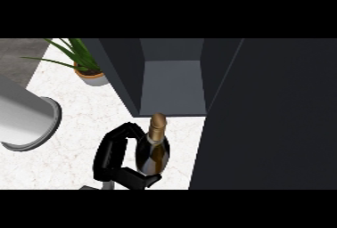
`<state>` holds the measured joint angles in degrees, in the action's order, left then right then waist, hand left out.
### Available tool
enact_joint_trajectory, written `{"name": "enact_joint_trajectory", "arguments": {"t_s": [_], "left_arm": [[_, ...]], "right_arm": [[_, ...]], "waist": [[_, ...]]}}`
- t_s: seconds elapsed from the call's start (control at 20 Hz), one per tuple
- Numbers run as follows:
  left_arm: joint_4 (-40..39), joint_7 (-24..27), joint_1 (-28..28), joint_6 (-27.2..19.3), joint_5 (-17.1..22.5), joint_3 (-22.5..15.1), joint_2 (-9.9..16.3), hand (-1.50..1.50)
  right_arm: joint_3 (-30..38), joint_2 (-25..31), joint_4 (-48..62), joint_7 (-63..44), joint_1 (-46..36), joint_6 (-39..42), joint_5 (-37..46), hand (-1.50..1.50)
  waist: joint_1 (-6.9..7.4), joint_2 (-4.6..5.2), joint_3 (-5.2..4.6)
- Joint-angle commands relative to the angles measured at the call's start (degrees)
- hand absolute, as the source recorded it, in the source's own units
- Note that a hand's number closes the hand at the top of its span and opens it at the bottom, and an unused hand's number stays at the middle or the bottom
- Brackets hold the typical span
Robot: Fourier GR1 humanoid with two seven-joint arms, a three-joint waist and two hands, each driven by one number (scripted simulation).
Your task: Pick up the wine, place it into the cabinet and close the cabinet
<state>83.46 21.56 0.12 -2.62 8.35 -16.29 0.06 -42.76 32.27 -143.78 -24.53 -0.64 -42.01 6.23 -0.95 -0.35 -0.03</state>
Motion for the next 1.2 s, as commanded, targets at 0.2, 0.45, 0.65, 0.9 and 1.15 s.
{"name": "enact_joint_trajectory", "arguments": {"t_s": [0.2,0.45,0.65,0.9,1.15], "left_arm": [[-2.76,-3.43,-8.70,-7.28,-0.37,-0.03,-0.06,1.50],[-7.38,-4.16,-12.96,-7.95,-3.08,2.61,0.19,1.50],[-13.78,-2.90,-19.26,-8.36,-2.04,4.16,0.45,1.50],[-19.28,-5.14,-25.09,-13.44,1.06,-0.03,-0.05,1.50],[-27.15,-2.45,-30.55,-12.07,2.47,1.90,-0.06,1.50]], "right_arm": [[-0.53,3.27,-12.27,-3.14,4.61,-0.73,4.06,-1.50],[1.38,5.00,-12.92,0.75,8.16,0.11,-0.11,-1.50],[0.91,3.36,-11.79,-2.14,4.43,0.19,0.93,-1.50],[1.78,5.71,-13.09,1.26,7.96,0.80,0.32,-1.50],[3.81,4.61,-12.06,-0.47,4.47,1.88,-2.78,-1.50]], "waist": [[-0.17,0.12,-0.02],[-0.29,0.17,0.05],[-0.31,0.25,-0.06],[-1.27,0.18,0.00],[-0.86,0.46,-0.06]]}}
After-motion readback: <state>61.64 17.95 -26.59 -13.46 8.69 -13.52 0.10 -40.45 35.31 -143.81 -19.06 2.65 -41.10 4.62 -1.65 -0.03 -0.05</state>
